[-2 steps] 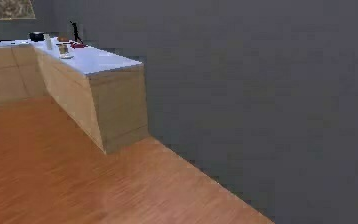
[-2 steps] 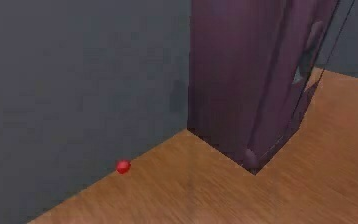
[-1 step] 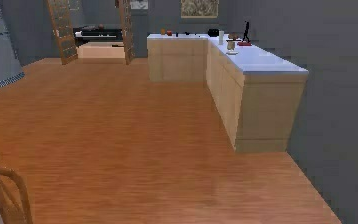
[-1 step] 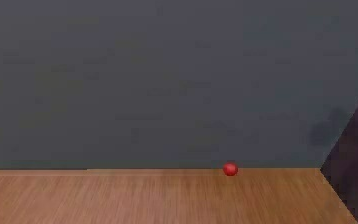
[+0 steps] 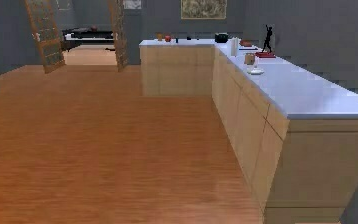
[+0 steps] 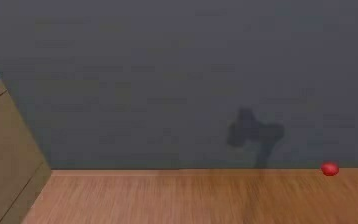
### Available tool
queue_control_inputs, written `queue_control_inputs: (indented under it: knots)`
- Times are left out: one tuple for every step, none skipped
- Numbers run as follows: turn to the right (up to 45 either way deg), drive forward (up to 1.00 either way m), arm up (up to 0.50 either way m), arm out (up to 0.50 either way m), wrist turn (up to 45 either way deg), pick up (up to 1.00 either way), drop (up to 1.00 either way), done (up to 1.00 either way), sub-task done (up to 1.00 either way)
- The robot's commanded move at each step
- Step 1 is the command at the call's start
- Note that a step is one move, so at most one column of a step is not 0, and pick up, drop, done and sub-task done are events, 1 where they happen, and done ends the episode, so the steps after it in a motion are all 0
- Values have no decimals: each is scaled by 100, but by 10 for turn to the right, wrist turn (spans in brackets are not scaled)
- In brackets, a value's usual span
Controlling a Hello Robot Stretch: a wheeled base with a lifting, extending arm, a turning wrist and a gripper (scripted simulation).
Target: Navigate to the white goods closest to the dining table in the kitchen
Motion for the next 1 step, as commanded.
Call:
queue_control_inputs:
  knots:
    - [-450, 0, 0, 0, 0, 0, 0, 0, 0]
